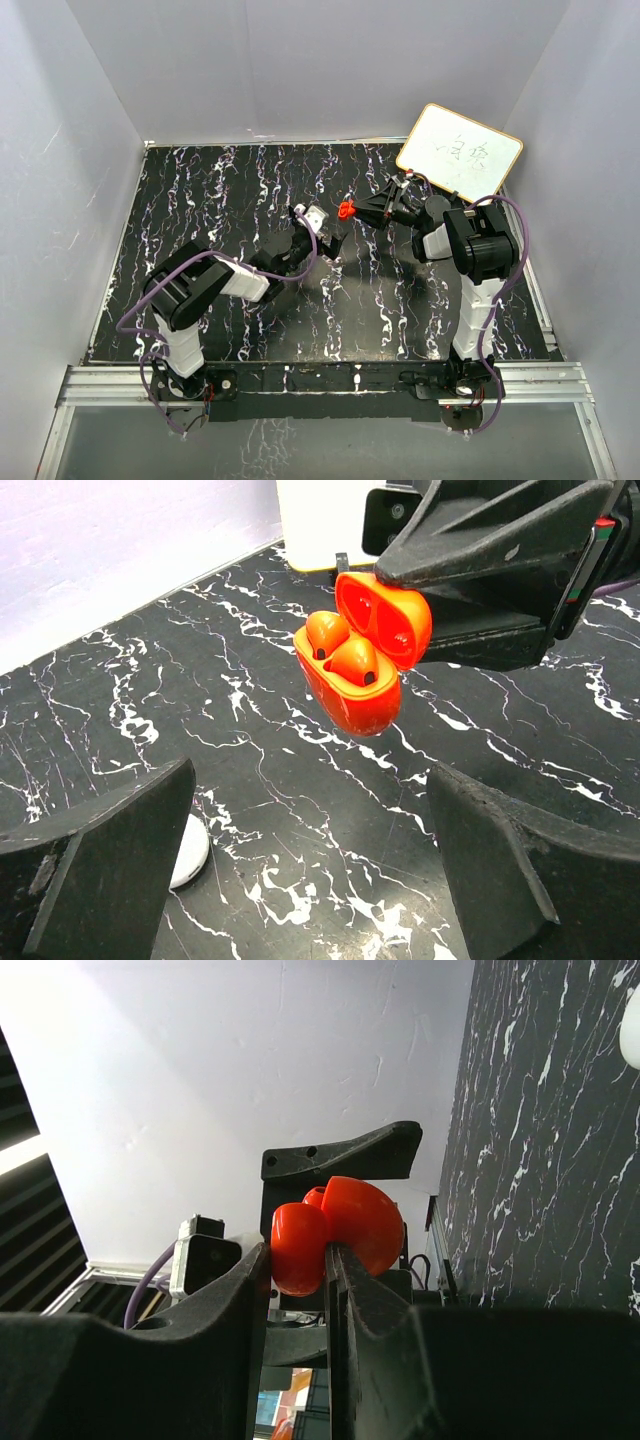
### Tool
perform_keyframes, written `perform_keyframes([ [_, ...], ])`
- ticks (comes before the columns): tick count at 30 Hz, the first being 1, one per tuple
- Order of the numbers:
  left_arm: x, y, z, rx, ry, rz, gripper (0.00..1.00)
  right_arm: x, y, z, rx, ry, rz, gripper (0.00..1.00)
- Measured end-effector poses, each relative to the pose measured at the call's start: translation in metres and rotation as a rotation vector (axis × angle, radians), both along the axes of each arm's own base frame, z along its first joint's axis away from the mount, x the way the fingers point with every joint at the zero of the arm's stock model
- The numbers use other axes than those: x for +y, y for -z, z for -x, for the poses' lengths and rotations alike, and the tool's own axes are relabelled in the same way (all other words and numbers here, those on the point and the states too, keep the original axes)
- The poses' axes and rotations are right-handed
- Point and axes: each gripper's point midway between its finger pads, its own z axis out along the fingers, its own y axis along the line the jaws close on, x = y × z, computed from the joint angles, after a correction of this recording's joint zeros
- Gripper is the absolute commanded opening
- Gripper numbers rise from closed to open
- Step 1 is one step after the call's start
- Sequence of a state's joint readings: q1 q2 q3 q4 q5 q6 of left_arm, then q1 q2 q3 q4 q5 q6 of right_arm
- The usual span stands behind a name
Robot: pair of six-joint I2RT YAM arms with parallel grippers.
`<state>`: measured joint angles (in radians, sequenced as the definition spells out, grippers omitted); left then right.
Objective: Insert the wireless bluetooth earbuds into the charging case
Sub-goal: Close the charging case.
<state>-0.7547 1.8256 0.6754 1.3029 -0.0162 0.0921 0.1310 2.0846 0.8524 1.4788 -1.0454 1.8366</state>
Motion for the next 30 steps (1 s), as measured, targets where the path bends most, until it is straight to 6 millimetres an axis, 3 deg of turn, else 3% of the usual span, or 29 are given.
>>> perform_keyframes([
  [21,-0.014,-0.003,-0.016,-0.034,-0.007,0.056,0.99,0.004,0.007,0.005,0.021,-0.011,0.005,0.00],
  [30,-0.007,-0.003,-0.025,-0.047,-0.067,0.061,0.99,0.004,0.007,0.005,0.021,-0.011,0.005,0.00],
])
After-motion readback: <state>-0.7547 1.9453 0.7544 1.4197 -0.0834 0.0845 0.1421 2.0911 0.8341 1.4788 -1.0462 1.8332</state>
